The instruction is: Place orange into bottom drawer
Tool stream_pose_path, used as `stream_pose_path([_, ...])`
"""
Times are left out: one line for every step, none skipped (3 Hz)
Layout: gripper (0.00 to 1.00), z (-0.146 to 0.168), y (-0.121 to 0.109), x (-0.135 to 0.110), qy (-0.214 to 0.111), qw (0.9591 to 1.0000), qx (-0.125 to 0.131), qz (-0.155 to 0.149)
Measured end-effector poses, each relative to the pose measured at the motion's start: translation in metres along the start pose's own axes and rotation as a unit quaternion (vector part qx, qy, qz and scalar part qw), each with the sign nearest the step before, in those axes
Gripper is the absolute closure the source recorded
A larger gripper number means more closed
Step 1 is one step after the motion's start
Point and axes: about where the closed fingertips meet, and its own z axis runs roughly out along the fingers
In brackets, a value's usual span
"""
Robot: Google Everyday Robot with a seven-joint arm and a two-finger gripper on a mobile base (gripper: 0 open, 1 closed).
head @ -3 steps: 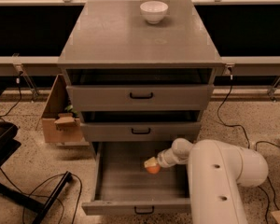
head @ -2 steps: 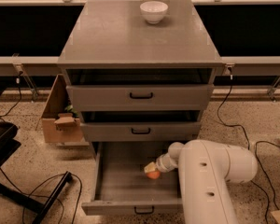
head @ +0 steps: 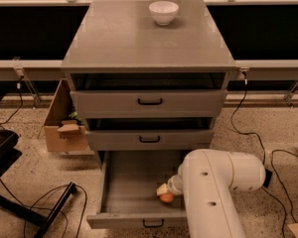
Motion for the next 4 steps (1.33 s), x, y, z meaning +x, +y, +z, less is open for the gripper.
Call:
stream_pose_path([0.75,0.0099,-0.0034,0.0121,0.015,0.9995,0.013,0.024])
stream_pose_path([0.52,0.0101,-0.0035,0.0123,0.015,0.9995,0.013,0.025])
stream_pose_path([0.28,0.0102,-0.0035,0.0124,0.015,0.9995,0.013,0.025])
stream_pose_path([0.05,0.0102,-0.0035,0.0124,0.015,0.9995,0.013,0.025])
